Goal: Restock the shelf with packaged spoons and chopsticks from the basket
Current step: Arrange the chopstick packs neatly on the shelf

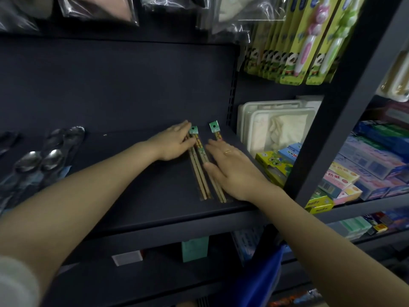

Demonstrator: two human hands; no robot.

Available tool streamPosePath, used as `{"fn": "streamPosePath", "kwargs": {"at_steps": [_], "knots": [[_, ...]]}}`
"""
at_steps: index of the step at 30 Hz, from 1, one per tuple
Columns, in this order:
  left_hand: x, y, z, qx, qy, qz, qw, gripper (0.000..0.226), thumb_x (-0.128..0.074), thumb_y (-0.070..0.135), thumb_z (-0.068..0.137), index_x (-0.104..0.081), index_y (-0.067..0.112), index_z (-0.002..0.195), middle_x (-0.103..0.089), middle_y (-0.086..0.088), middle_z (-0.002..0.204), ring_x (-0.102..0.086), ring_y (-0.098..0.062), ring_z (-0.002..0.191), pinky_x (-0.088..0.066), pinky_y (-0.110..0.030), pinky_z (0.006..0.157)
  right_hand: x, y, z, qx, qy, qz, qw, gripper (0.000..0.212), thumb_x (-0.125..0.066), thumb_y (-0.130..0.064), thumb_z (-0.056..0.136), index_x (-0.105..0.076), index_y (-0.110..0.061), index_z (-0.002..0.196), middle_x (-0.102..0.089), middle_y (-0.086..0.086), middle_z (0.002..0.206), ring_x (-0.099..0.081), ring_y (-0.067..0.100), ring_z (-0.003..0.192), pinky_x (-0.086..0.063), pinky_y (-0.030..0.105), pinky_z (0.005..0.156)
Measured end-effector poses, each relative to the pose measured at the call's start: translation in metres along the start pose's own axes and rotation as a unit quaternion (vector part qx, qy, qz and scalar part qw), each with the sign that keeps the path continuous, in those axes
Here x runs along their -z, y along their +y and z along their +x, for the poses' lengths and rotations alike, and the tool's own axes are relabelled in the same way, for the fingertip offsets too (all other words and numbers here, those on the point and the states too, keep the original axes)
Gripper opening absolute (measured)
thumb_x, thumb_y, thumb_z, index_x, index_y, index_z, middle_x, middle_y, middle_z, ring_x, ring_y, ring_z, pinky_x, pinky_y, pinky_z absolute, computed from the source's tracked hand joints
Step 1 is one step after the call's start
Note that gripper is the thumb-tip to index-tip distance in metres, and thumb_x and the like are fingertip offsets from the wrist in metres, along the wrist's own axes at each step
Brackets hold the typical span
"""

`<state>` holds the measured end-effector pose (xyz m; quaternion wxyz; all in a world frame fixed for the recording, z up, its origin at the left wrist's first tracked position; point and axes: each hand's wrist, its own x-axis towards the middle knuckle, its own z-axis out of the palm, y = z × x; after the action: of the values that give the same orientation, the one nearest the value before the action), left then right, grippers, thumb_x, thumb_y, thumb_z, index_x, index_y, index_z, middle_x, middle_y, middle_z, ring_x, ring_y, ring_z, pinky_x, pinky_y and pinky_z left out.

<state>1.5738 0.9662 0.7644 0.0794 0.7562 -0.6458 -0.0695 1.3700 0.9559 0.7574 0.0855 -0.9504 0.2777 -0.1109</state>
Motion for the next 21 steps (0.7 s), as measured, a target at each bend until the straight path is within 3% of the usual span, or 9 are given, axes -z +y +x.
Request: {"fn": "streamPosePath", "kwargs": {"at_steps": [5,10,16,21], "knots": [[-0.014,0.023,-0.059,-0.044,-0.102,0.05,0.993,0.083,-0.026,0.063,0.086,0.005,0.016,0.147,0.011,-0.001,0.157,0.006,-0.015,0.145,-0.003,-0.03,0.119,-0.006,0.009,-0.021,-0.058,-0.084,0.012,0.995,0.063,-0.027,-0.046,0.097,-0.01,-0.016,0.15,-0.003,0.001,0.16,-0.001,0.015,0.147,-0.007,0.03,0.119],[-0.015,0.034,-0.079,-0.047,-0.086,0.061,0.993,0.086,-0.027,0.065,0.084,0.003,0.014,0.147,0.008,-0.001,0.158,0.003,-0.014,0.145,-0.004,-0.026,0.116,-0.01,0.008,-0.02,-0.038,-0.106,0.008,0.994,0.059,-0.023,-0.047,0.098,-0.005,-0.026,0.15,0.002,-0.003,0.16,0.005,0.017,0.147,-0.004,0.034,0.12],[-0.015,0.031,-0.079,-0.036,-0.092,0.038,0.994,0.088,-0.03,0.067,0.082,0.0,0.016,0.147,0.006,0.002,0.158,-0.002,-0.013,0.145,-0.01,-0.03,0.119,-0.013,0.001,-0.02,-0.021,-0.088,0.036,0.995,0.056,-0.029,-0.028,0.1,-0.011,-0.009,0.149,-0.007,0.004,0.16,-0.003,0.015,0.147,-0.003,0.021,0.115],[-0.017,0.035,-0.071,-0.026,-0.095,0.023,0.995,0.088,-0.03,0.066,0.083,0.002,0.015,0.147,0.008,0.002,0.158,-0.002,-0.013,0.145,-0.009,-0.027,0.118,-0.01,0.008,-0.012,-0.047,-0.109,0.048,0.992,0.057,-0.03,-0.028,0.1,-0.009,-0.01,0.15,-0.004,0.003,0.16,-0.002,0.015,0.147,-0.004,0.024,0.116]]}}
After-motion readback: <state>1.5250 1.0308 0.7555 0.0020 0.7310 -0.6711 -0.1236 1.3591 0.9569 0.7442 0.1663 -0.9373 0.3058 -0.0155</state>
